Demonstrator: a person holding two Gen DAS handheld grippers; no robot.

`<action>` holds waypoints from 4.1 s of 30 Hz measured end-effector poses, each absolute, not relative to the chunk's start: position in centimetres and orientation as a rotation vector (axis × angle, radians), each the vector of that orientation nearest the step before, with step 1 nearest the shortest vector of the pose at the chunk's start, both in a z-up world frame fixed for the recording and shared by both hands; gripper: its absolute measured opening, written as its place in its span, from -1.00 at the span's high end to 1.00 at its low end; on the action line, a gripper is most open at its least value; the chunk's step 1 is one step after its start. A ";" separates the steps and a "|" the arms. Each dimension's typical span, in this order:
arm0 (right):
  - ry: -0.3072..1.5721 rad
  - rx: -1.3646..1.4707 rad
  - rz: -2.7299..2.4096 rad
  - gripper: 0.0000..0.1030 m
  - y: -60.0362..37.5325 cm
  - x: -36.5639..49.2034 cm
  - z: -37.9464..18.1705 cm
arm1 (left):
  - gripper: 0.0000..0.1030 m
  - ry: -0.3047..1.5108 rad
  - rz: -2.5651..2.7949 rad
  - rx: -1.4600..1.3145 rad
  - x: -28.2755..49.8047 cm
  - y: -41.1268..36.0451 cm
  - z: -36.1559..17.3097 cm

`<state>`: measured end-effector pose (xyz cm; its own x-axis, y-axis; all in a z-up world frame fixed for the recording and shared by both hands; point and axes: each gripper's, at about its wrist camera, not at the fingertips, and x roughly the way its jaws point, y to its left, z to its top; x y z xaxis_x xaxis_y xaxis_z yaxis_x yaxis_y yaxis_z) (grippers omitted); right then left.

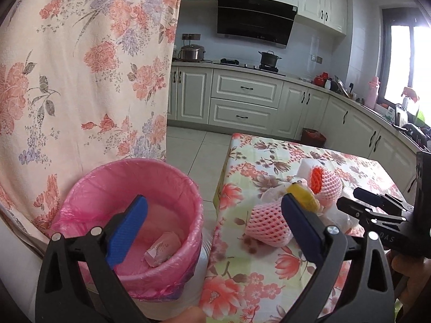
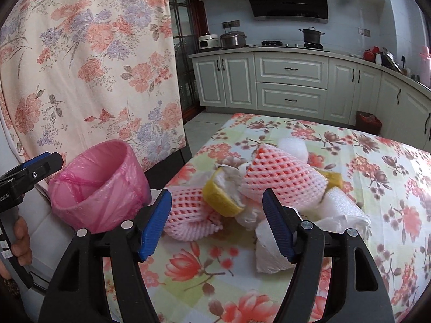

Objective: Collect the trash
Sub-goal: 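Grasp the white plastic bag with the right tool while the left tool reaches toward the yellow sponge, then close the left tool on the yellow sponge and lift it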

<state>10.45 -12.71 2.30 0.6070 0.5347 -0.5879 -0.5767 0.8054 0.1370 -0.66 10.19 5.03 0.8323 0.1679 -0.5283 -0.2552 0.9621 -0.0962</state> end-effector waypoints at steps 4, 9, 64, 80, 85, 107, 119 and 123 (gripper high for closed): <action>0.676 -0.055 0.608 -0.31 -14.6 11.0 1.2 | -0.84 0.559 0.190 -0.168 0.2 8.8 4.6; 0.707 -0.041 0.578 -0.33 -16.0 11.8 -0.3 | -0.81 0.579 0.141 -0.160 1.3 7.1 4.0; 0.736 0.009 0.508 0.23 -19.1 14.1 -1.3 | 0.19 0.826 -0.084 -0.265 14.0 -0.4 -2.3; 0.697 0.032 0.500 0.23 -20.2 13.8 0.0 | 0.69 0.810 -0.096 -0.223 12.2 -1.1 -1.1; 0.692 0.032 0.502 0.23 -20.3 13.7 0.2 | 0.70 0.791 -0.088 -0.199 10.8 -0.8 -0.2; 0.697 0.029 0.510 0.23 -20.1 13.6 0.0 | 0.22 0.906 -0.085 -0.194 11.8 -2.2 -3.9; 0.698 0.025 0.513 0.23 -20.0 13.5 0.0 | 0.65 0.973 -0.054 -0.239 13.2 -1.4 -6.5; 0.695 0.024 0.511 0.23 -20.1 13.4 0.0 | 0.69 0.942 -0.077 -0.221 12.3 -1.7 -5.4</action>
